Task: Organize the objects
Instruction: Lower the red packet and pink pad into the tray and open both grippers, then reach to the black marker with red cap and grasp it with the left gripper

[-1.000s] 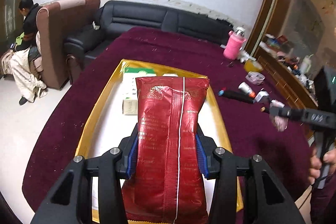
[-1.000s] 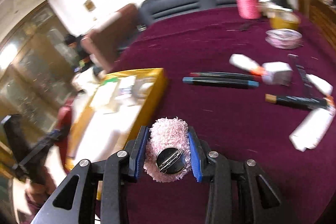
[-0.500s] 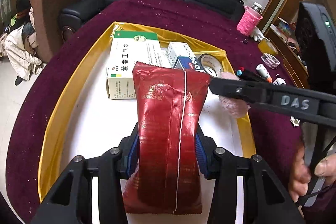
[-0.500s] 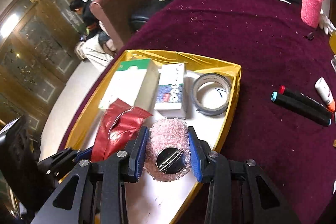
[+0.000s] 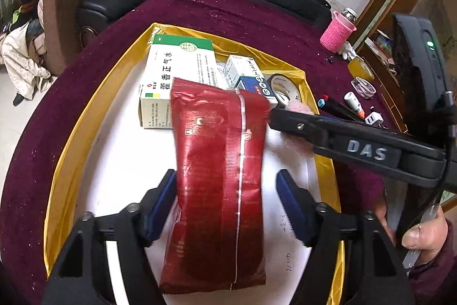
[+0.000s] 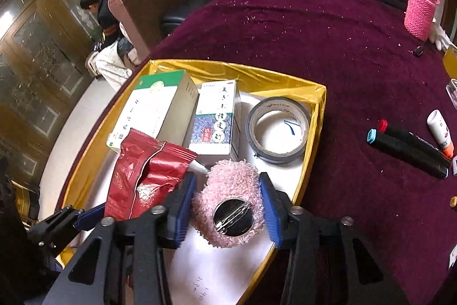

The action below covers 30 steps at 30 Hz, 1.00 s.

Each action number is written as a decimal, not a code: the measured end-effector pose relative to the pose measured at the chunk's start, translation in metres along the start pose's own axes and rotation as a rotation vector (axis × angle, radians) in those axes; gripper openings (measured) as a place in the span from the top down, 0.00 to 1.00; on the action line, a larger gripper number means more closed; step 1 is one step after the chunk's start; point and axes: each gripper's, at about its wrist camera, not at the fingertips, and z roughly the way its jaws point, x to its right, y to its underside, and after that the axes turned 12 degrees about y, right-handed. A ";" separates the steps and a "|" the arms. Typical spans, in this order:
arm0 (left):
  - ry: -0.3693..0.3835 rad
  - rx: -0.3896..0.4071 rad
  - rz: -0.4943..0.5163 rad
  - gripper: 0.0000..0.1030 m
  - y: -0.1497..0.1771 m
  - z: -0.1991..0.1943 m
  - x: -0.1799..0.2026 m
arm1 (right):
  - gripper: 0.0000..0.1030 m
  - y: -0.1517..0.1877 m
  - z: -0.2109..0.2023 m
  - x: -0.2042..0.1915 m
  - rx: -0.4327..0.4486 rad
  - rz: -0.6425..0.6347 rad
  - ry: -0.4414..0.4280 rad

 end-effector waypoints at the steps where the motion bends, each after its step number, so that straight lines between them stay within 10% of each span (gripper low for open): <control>1: 0.005 -0.001 -0.006 0.27 0.000 0.000 -0.001 | 0.40 0.001 -0.003 0.000 0.009 0.003 -0.003; 18: 0.137 -0.018 0.022 0.20 0.016 -0.007 0.022 | 0.27 0.029 -0.055 0.041 0.108 0.106 -0.004; 30: -0.028 0.040 0.086 0.11 0.022 -0.034 0.057 | 0.16 0.073 -0.085 0.122 0.151 0.222 0.088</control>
